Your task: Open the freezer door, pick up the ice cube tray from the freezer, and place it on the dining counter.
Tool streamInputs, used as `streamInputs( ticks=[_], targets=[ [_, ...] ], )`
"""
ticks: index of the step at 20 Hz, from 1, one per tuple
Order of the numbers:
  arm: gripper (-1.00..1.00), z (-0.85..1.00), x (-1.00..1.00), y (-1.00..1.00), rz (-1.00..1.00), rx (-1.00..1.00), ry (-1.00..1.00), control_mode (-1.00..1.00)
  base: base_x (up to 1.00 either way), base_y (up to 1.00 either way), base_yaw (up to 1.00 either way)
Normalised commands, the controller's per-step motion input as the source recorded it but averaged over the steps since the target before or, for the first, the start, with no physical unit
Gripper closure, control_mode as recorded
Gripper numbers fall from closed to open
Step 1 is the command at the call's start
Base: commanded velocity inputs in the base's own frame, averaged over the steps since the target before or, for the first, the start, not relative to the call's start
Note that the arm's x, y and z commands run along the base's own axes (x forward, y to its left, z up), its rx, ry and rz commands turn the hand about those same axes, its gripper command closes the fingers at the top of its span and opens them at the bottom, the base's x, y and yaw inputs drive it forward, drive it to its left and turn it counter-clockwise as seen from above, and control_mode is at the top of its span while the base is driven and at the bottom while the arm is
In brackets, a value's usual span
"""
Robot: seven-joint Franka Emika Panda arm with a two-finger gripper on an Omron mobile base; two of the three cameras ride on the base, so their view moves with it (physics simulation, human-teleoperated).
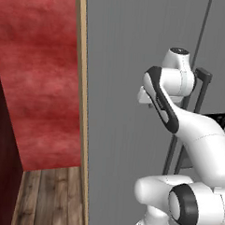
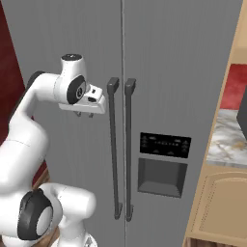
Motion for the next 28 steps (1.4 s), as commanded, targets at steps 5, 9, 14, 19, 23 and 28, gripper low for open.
streamInputs(
  ticks=[5,9,14,19,23,28],
  targets=[
    [-1.00,0.00,-0.38,0.00,0.00,0.00,-0.02,-1.00,0.00,0.00,0.00],
    [-1.00,-0.03,-0.74,0.00,-0.03,0.00,-0.04,-1.00,0.00,0.00,0.00],
    [-1.00,-0.01,-0.54,0.00,-0.01,-0.01,0.00,-1.00,0.00,0.00,0.00],
    [-1.00,-0.10,-0.33,0.13,0.00,-0.03,0.00,-1.00,0.00,0.00,0.00],
    [-1.00,-0.07,-0.16,0.14,0.00,-0.01,0.00,-1.00,0.00,0.00,0.00],
    [-1.00,0.00,-0.01,0.00,0.00,0.00,0.00,1.00,0.00,0.00,0.00]
  ],
)
